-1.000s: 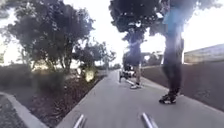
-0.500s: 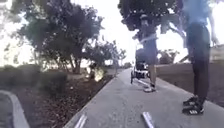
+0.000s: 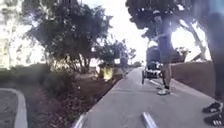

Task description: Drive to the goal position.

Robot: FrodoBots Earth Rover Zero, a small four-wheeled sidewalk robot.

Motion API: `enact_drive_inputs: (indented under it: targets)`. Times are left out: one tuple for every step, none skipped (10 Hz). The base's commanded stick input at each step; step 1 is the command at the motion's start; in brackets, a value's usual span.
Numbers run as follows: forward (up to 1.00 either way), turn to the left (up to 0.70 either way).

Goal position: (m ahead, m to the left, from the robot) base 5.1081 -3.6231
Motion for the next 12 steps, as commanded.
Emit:
enact_drive_inputs:
  targets:
    - [-0.73, 0.0]
    - [-0.98, 0.0]
    - [-0.69, 0.0]
    - [0.0, 0.0]
    - [0.0, 0.0]
    - [0.15, 0.0]
    - [0.55, 0.0]
    - [0.03, 0.0]
    - [0.0, 0.0]
    - [0.0, 0.0]
    - [0.0, 0.0]
    - [0.0, 0.0]
